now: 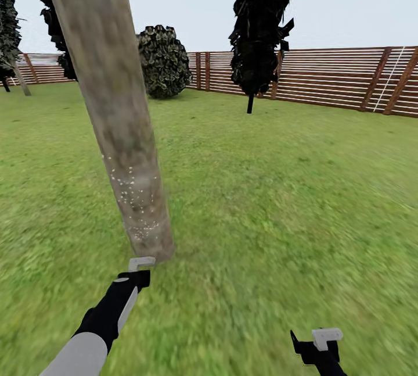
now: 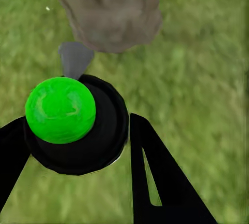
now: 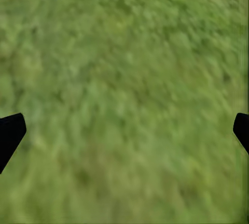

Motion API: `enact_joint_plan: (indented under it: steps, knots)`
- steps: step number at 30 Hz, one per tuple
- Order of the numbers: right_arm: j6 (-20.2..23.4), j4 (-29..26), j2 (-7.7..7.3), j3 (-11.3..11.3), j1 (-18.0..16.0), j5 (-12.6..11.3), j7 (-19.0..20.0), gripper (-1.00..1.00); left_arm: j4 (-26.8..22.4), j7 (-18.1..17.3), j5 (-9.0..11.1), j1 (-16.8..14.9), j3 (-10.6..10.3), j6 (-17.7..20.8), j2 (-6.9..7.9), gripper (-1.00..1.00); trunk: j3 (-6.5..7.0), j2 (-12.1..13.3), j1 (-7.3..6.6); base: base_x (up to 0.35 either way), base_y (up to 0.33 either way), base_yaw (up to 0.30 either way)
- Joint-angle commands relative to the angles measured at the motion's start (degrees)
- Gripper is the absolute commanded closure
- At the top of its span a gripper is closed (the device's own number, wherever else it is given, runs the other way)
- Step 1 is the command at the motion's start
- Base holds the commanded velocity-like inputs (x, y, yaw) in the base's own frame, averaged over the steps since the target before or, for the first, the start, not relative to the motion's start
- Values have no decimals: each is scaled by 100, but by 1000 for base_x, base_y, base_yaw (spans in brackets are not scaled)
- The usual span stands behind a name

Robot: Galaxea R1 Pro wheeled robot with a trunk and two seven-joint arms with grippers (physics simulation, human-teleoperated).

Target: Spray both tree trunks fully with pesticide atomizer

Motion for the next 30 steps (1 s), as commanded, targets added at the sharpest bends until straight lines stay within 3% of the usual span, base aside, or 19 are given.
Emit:
enact_joint_plan:
  steps: [1, 4, 7, 15, 23, 30]
  knots:
    - [0, 0, 0, 0, 0, 0, 0, -100, 32, 112, -12, 1, -10, 3, -11, 100, 0, 0, 0, 210, -208, 0]
    - [0, 0, 4, 0, 0, 0, 0, -100, 228, 709, 13, 14, -25, 2, 0, 100, 0, 0, 0, 183, -222, 85]
    - [0, 0, 5, 0, 0, 0, 0, -100, 401, 835, 36, 17, -27, -35, 4, 100, 0, 0, 0, 91, -259, 250]
    - [0, 0, 6, 0, 0, 0, 1, -100, 532, 809, 199, 17, -7, -72, -5, 100, 0, 0, 0, 22, -273, 255]
    - [0, 0, 7, 0, 0, 0, -17, -100, 534, 351, 286, 17, -9, -56, -7, 100, 0, 0, 0, 153, -260, 16]
    - [0, -2, 8, 0, 0, 0, 0, -100, 534, 336, 288, 17, -4, -55, -7, 100, 0, 0, 0, 101, -266, 0]
